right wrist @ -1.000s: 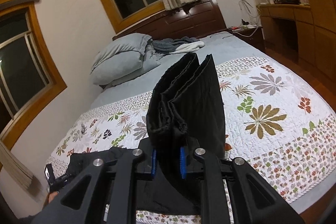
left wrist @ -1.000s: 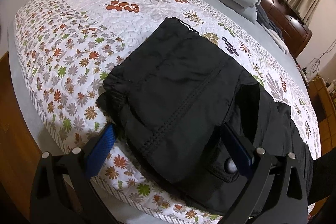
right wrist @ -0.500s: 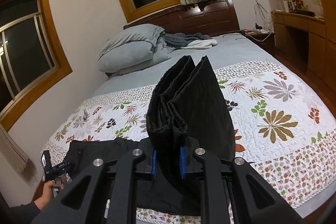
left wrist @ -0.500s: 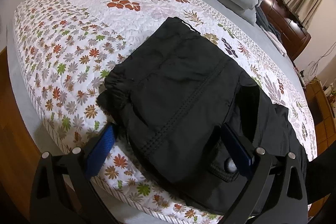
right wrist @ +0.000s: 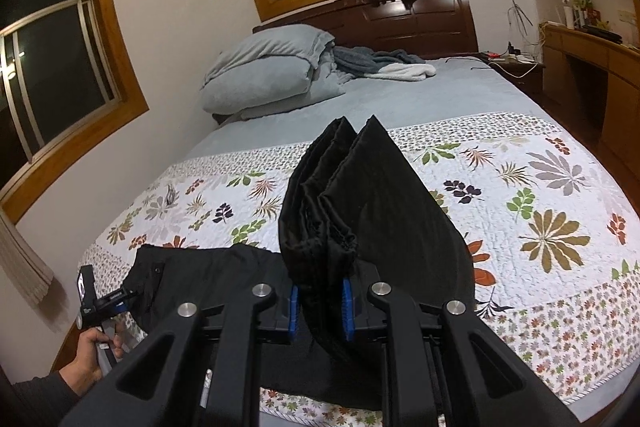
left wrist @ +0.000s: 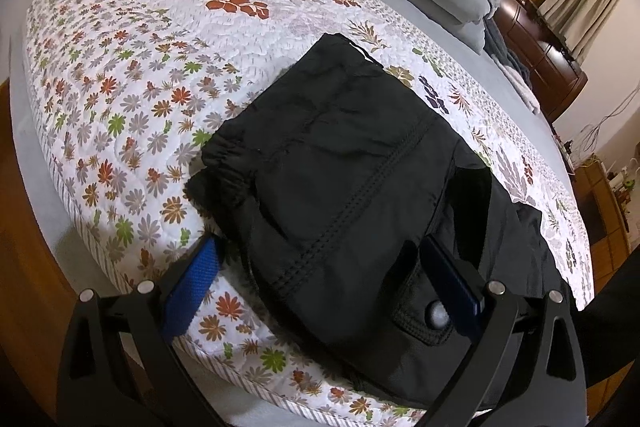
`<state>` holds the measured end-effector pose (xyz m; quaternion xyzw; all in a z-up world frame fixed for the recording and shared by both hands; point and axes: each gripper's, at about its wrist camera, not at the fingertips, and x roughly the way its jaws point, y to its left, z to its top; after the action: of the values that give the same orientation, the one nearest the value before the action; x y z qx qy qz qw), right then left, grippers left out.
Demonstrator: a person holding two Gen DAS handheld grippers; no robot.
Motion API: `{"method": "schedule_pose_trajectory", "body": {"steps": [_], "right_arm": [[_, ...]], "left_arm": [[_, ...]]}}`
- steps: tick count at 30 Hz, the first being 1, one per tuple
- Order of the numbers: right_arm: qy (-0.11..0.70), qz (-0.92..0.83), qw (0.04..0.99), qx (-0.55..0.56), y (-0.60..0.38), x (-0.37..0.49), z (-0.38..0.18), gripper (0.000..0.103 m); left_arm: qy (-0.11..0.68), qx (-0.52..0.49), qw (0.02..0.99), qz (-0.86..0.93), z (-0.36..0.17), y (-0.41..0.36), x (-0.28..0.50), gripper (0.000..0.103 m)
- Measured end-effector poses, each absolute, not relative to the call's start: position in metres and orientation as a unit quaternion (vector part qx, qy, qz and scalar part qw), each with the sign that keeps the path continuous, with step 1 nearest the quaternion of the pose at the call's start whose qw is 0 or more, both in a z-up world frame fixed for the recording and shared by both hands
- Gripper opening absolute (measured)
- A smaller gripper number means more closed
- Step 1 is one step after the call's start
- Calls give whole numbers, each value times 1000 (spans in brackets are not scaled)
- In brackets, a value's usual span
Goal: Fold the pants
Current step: 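Lower the held pants leg toward the quilt with the right gripper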
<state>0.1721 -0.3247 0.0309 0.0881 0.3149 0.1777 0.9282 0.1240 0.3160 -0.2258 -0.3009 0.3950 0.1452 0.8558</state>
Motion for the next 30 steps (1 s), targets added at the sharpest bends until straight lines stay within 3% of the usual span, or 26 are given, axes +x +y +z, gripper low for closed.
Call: {"method": "schedule_pose_trajectory", "body": {"steps": [17,30], "right_arm": [[378,188,907,-1,-233,187,-23,16],[401,179,883,-168,-149,171,-94,16]], "left_arm": [[380,-341,851,126,-229,326,115,98],[376,-359,847,112,-232,331,112,98]]}}
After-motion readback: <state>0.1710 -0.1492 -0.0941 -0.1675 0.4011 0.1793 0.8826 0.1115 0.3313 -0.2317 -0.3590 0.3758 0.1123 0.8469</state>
